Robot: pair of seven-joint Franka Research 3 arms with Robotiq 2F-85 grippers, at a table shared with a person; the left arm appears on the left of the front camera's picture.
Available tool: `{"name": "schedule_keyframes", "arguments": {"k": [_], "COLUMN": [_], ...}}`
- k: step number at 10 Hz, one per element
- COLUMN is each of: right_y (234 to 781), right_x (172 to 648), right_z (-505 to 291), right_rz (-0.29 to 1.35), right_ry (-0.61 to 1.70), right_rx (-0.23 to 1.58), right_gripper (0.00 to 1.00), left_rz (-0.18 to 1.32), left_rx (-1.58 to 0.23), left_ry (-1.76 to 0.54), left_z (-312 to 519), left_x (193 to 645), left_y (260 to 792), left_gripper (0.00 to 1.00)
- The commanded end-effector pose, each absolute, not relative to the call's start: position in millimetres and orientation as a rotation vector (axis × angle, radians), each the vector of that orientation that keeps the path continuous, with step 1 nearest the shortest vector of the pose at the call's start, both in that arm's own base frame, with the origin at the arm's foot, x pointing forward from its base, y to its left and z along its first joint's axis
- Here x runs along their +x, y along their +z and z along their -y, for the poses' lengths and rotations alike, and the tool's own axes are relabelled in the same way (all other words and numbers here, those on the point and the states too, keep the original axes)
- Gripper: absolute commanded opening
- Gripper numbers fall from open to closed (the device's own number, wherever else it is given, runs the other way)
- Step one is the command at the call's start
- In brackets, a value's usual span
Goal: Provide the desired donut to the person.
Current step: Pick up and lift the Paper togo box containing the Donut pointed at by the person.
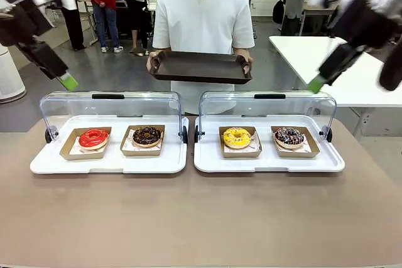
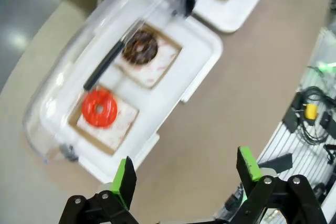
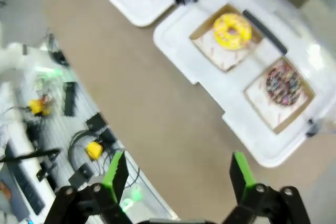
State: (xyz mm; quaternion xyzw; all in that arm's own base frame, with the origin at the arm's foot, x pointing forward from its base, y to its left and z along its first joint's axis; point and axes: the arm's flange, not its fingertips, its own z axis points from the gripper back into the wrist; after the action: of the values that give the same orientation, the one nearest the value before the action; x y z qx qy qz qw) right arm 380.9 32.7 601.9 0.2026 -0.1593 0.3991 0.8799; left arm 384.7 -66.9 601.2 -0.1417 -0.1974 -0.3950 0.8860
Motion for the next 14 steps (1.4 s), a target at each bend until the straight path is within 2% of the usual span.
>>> {"name": "schedule_keyframes", "arguments": {"k": [1, 2, 4, 7, 10, 14], "right_y": [595.8, 585.2, 562.7, 548.2, 549.8, 555.9], "right_x": [412.7, 416.5, 416.3, 396.6, 371.9, 351.1], "right_z": [36.1, 66.6, 121.1, 152.3, 179.4, 194.8], "right_rz": [0.258, 0.287, 0.391, 0.470, 0.566, 0.668], "right_ry": [0.945, 1.005, 1.046, 1.023, 0.995, 1.014], "right_rx": [0.692, 0.766, 0.867, 0.800, 0.780, 0.759], "right_gripper": [1.00, 1.00, 1.00, 1.00, 1.00, 1.00], "left_rz": [0.443, 0.492, 0.672, 0.809, 0.884, 0.905], "left_rx": [-0.555, -0.637, -0.669, -0.667, -0.688, -0.695], "left_ry": [-0.947, -0.964, -1.040, -0.981, -0.945, -0.934], "left_z": [23.0, 2.0, -42.6, -92.8, -122.0, -127.6], "left_x": [388.8, 385.9, 373.2, 346.7, 325.8, 323.0], "left_y": [593.0, 588.7, 574.4, 546.6, 539.7, 540.1], "left_gripper": [1.00, 1.00, 1.00, 1.00, 1.00, 1.00]}}
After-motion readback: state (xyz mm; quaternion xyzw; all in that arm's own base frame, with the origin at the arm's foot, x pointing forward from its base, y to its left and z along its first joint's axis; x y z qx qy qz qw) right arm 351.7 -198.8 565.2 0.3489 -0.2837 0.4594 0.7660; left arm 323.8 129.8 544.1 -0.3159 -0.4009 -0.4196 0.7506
